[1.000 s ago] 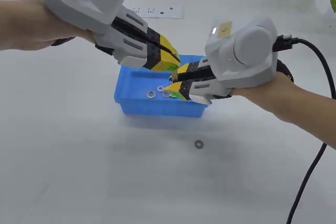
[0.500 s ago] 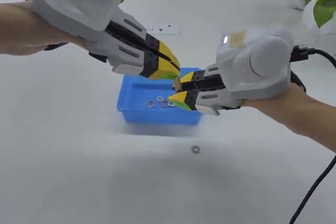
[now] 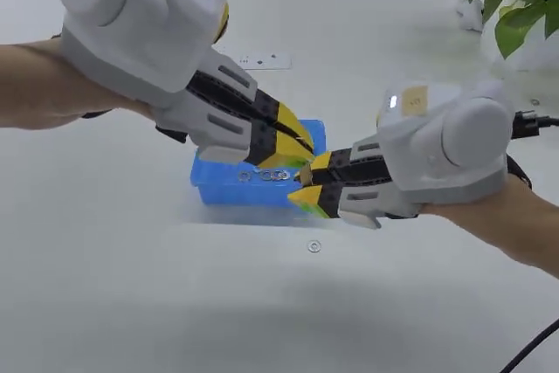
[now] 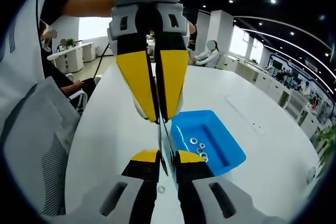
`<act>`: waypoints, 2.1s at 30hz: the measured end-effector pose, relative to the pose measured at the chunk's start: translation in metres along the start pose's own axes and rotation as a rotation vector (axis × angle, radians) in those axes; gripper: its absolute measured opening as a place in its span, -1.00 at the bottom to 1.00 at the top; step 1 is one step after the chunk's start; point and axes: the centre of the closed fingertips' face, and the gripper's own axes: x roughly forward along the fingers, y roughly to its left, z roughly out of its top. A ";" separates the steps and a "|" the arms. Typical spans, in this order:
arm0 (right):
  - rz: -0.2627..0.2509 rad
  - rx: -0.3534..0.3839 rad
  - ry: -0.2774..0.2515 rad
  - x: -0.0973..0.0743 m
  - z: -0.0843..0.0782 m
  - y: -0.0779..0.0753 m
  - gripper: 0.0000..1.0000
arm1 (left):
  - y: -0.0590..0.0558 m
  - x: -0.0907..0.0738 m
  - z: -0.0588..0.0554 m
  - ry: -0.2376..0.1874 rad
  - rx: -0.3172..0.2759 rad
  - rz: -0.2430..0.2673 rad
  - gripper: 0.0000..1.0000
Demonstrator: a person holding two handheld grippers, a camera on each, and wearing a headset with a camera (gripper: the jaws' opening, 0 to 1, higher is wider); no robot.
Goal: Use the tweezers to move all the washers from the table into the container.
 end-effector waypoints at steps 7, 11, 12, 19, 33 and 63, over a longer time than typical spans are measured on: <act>0.027 0.028 0.009 0.000 -0.015 0.021 -0.74 | -0.026 0.013 -0.002 0.028 0.008 -0.028 -0.88; 0.041 0.020 0.015 0.000 -0.021 0.026 -0.73 | -0.034 0.016 -0.002 0.029 -0.007 -0.035 -0.88; 0.049 0.018 0.016 0.000 -0.022 0.028 -0.73 | -0.035 0.016 -0.002 0.030 -0.009 -0.034 -0.88; 0.059 0.040 0.010 -0.003 -0.025 0.027 -0.66 | -0.036 0.016 -0.005 0.036 -0.018 -0.039 -0.88; 0.064 0.049 0.014 -0.005 -0.035 0.027 -0.76 | -0.035 0.026 -0.012 0.037 -0.020 -0.056 -0.88; 0.007 0.057 0.039 0.006 -0.058 0.011 -0.78 | -0.022 0.043 -0.023 0.033 -0.029 -0.068 -0.89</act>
